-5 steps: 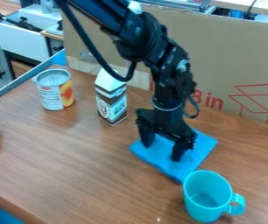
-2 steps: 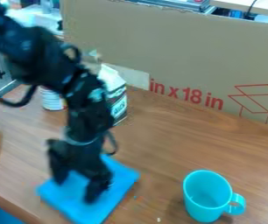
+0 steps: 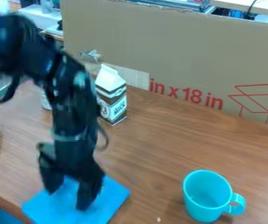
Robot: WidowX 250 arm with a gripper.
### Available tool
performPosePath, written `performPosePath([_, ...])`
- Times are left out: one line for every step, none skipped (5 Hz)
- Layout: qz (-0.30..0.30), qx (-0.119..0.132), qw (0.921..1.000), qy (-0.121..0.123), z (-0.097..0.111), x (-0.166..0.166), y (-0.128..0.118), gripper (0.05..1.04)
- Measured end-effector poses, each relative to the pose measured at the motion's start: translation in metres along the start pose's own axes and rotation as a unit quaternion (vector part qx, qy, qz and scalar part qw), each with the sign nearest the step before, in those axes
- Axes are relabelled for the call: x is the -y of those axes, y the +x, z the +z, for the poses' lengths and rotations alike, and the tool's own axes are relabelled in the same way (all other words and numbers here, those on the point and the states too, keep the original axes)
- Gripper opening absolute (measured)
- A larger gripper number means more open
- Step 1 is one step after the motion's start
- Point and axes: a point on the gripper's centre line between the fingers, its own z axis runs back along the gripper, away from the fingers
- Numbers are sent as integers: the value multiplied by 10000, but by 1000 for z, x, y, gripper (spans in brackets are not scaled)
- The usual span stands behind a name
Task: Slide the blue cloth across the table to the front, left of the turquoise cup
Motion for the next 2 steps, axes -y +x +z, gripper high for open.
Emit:
performPosePath([43,633,9967,-497,38,-2,43,1000])
performPosePath([-38,718,9959,-542,72,-3,53,1000])
